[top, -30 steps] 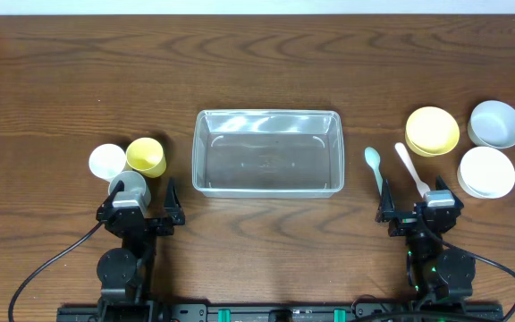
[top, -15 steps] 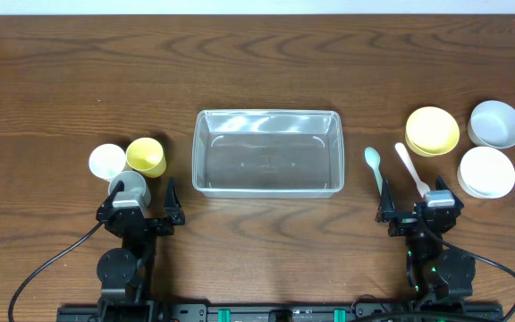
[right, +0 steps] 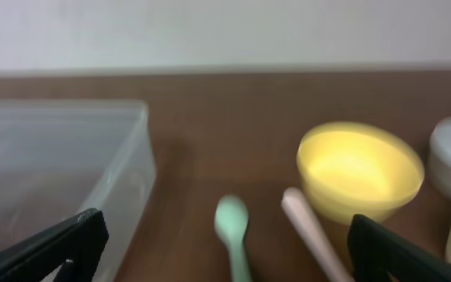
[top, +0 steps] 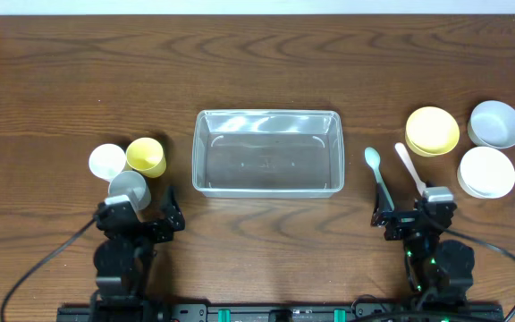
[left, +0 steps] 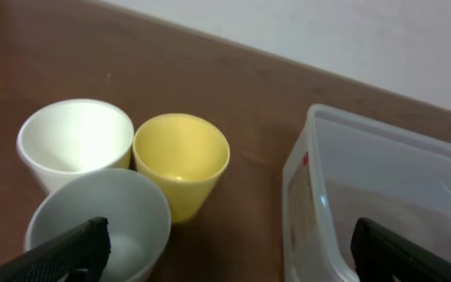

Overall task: Pack container
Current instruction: 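Reach the left gripper to the yellow cup and grasp its rim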

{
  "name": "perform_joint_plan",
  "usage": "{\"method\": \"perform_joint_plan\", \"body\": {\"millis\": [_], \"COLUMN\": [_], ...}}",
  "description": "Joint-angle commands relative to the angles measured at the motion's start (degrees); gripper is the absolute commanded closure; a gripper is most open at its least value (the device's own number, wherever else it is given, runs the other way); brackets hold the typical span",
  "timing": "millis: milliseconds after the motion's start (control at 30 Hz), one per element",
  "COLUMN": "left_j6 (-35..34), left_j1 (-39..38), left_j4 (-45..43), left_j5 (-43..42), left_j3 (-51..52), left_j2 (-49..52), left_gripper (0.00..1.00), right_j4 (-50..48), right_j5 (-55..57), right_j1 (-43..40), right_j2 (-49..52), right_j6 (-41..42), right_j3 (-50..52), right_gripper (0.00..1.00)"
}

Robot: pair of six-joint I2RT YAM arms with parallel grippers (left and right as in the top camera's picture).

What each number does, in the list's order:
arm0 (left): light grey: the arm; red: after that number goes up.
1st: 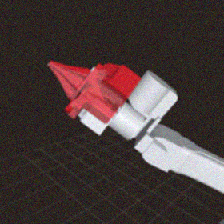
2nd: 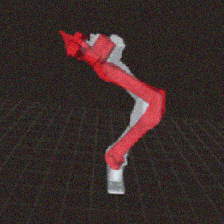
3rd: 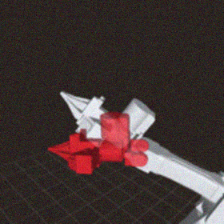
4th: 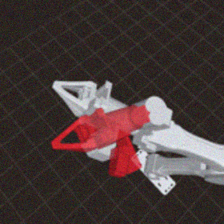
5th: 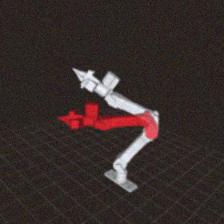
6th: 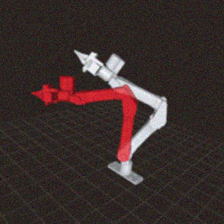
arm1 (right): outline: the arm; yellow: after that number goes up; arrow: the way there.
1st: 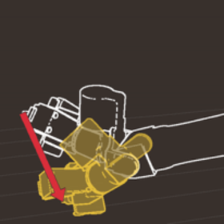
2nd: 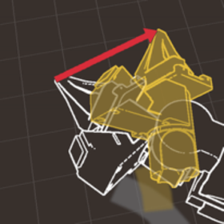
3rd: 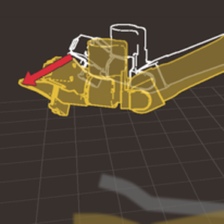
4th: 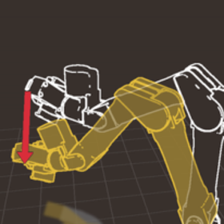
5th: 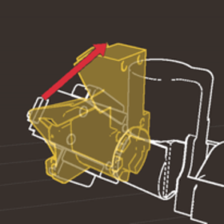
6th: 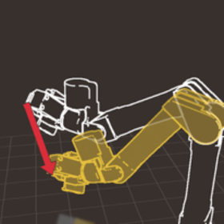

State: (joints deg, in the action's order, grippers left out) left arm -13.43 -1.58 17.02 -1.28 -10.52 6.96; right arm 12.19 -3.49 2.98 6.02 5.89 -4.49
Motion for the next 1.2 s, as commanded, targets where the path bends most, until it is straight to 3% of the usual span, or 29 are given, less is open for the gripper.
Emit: {"method": "perform_joint_plan", "body": {"millis": [0,233,433,600,800,1167], "left_j6": [-1.62,1.2,3.54,3.52,3.5,3.5], "left_j1": [0.28,0.28,0.28,0.28,0.28,0.28], "left_j4": [3.08,19.56,36.68,45.46,43.85,36.35], "left_j5": [0.26,0.26,0.26,0.28,0.44,0.46], "left_j3": [-11.56,-37.97,-58.62,-63.45,-62.66,-62.66], "left_j2": [6.97,31.5,50.42,59.63,66.82,81.94], "left_gripper": [0.02,0.02,0.02,0.02,0.02,0.01], "right_j4": [3.43,20.15,40.79,54.1,55.71,55.89], "right_j5": [-2.14,-2.16,-2.12,-2.84,-2.78,-2.78], "right_j1": [0.57,0.57,0.57,0.57,0.57,0.57], "right_j2": [5.07,24.22,44.83,58.71,65.51,68.85], "right_j6": [1.29,0.61,-0.48,-0.81,-1.27,-1.27], "right_j3": [-7.08,-27.58,-49.0,-62.86,-65.68,-65.53], "right_gripper": [0.01,0.01,0.01,0.01,0.01,0.01]}}
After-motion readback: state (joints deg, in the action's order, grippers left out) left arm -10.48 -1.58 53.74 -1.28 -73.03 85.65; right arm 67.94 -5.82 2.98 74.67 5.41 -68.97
